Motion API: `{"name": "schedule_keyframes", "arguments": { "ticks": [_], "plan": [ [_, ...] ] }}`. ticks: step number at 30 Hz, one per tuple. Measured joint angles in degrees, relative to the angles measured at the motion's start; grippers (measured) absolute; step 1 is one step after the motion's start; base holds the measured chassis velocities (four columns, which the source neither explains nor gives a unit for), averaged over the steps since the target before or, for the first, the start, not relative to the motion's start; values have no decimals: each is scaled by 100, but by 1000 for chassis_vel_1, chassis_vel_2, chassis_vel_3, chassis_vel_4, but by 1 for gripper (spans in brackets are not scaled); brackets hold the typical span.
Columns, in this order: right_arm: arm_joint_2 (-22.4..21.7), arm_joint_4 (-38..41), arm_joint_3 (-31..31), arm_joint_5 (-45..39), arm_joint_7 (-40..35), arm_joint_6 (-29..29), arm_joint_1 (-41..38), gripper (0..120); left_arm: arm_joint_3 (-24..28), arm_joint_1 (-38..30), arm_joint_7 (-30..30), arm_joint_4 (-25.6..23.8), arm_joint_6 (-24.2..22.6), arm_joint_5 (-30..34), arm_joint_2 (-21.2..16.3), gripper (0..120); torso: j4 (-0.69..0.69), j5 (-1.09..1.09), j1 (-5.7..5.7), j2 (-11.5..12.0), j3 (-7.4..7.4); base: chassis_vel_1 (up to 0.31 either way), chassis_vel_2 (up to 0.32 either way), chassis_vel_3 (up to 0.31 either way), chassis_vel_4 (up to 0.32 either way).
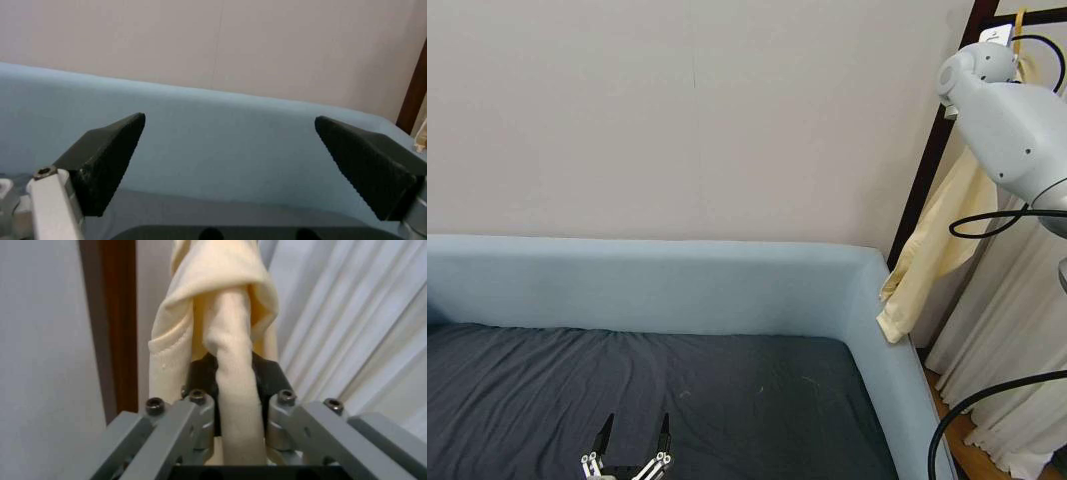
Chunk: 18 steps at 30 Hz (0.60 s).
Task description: Pick up the clothes from the sofa and hang them on the clothes hanger.
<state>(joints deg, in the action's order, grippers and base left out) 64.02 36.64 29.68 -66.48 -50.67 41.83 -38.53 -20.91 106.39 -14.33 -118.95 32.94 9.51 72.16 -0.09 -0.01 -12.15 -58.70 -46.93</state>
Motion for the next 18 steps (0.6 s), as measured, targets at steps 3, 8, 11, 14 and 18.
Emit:
{"name": "schedule_keyframes", "arguments": {
  "ticks": [3,8,11,14,18],
  "plan": [
    [-169,414,82,-87,26,-1,57,27,0,0,0,0,0,0,0,100,1,0,0,0,0,0,0,0,0],
    [-488,1051,250,-270,34,-1,105,47,0,0,0,0,0,0,0,100,-1,0,0,0,0,0,0,0,0],
    [-677,1381,323,-347,53,-1,131,55,0,0,0,0,0,0,0,100,0,1,0,0,0,0,0,0,0],
    [-1078,2201,362,-565,108,-1,210,72,0,0,0,0,0,0,0,100,-1,2,0,0,0,0,0,0,0],
    [-1473,3007,362,-616,274,-1,300,86,0,0,0,0,0,0,0,100,2,0,0,0,0,0,0,0,0]
  ]
}}
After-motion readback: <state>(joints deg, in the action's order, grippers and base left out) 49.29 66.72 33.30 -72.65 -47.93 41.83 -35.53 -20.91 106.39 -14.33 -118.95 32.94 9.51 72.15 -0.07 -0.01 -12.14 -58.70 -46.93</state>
